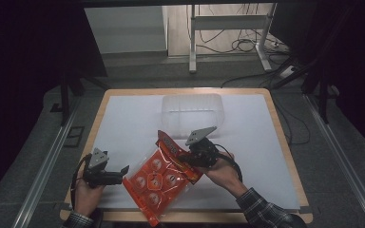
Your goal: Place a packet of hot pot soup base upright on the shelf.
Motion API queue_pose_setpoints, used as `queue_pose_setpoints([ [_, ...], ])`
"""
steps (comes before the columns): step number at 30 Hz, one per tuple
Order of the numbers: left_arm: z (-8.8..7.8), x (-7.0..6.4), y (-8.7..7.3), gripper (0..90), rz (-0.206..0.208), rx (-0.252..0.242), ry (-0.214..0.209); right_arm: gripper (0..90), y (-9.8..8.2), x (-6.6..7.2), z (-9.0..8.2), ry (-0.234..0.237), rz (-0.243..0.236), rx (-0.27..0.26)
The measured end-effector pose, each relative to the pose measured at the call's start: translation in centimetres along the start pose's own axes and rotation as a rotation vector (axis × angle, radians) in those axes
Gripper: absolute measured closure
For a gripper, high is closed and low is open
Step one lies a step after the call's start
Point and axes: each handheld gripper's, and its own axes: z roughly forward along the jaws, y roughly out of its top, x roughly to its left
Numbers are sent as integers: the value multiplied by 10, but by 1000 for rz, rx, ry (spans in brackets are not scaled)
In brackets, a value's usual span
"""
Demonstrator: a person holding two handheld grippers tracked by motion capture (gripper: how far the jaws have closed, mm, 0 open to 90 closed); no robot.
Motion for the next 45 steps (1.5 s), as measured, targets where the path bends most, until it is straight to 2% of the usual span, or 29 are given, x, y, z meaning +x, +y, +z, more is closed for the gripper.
queue_pose_setpoints([
  [7,0,0,0,0,4,-1,1,890,20,5,-15,43,6,-29],
  [14,0,0,0,0,2,-1,-2,891,38,6,-30,59,-4,-34],
  [18,0,-1,0,0,7,-2,-5,891,50,8,-38,41,-8,-25],
  [28,0,-1,1,0,9,-4,-9,892,73,7,-61,27,-13,-45],
  [35,1,-2,1,0,11,-4,-14,893,82,-2,-74,10,11,-46],
  [45,2,-4,2,0,43,12,-35,893,91,-29,-99,-73,34,-70],
])
